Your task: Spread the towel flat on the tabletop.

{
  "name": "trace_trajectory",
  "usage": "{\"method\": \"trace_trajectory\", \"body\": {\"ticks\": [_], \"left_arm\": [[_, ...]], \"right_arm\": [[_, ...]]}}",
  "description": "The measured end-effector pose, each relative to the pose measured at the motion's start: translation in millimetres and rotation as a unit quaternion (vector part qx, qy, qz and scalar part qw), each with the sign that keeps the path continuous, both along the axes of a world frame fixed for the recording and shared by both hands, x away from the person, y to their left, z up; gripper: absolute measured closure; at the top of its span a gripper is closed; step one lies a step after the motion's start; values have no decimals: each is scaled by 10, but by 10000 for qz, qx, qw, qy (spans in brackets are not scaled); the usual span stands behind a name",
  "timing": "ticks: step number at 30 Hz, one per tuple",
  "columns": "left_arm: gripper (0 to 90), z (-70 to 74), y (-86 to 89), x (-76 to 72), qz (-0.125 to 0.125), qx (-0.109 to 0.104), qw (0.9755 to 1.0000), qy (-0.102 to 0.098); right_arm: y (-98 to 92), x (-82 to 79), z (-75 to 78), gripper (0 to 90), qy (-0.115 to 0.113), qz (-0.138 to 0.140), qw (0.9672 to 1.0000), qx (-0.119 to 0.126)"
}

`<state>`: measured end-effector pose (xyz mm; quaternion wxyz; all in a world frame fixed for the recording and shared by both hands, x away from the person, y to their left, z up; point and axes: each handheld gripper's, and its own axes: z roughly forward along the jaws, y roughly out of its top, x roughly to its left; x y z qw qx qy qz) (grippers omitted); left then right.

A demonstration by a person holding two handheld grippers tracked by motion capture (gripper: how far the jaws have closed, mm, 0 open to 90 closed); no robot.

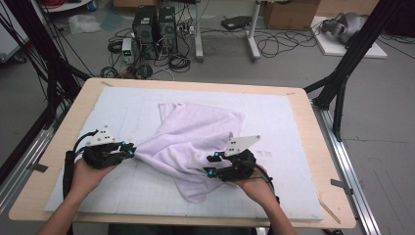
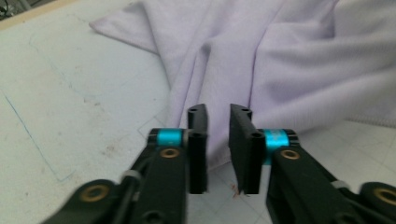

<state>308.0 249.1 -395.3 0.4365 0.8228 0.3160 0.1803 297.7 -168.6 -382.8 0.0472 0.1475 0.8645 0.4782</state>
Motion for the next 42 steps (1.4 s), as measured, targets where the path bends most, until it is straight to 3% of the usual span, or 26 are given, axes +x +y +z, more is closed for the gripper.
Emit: {"method": "trace_trajectory", "body": {"ticks": [5, 9, 11, 17, 22, 23, 27, 30, 33, 37, 42], "left_arm": [[637, 68, -145, -120, -188, -143, 9997, -76], [584, 10, -373, -193, -489, -95, 9988, -10], [566, -51, -498, -221, -691, -88, 9976, 44], [554, -294, -782, -232, -999, 243, 9943, 285], [555, -467, -896, -190, -1122, 449, 9911, 552], [569, -469, -897, -196, -1120, 426, 9916, 484], [830, -448, -897, -177, -1225, 504, 9901, 457], [853, -431, -885, -193, -1229, 530, 9901, 423], [860, -379, -796, -215, -1249, 482, 9901, 426], [863, -220, -557, -252, -1058, 487, 9929, 232], [863, 102, -234, -289, -705, 187, 9973, -107]], "right_arm": [[-237, -69, -15, 586, -103, -145, 9998, -51], [-299, -85, -141, 577, -178, -222, 9982, -536], [-310, -66, -181, 576, -210, -267, 9975, -622], [-299, 46, -238, 560, -408, -413, 9951, -801], [-264, 154, -344, 599, -182, -385, 9942, -992], [-248, 163, -362, 620, -147, -372, 9939, -1032], [-174, 172, -462, 724, 3, -171, 9931, -1160], [-114, 132, -506, 812, -41, -61, 9918, -1277], [-113, 89, -476, 837, -43, -11, 9918, -1276], [-83, -46, -371, 844, -75, 167, 9938, -1093], [82, -229, -180, 845, -175, 521, 9953, -798]]}}
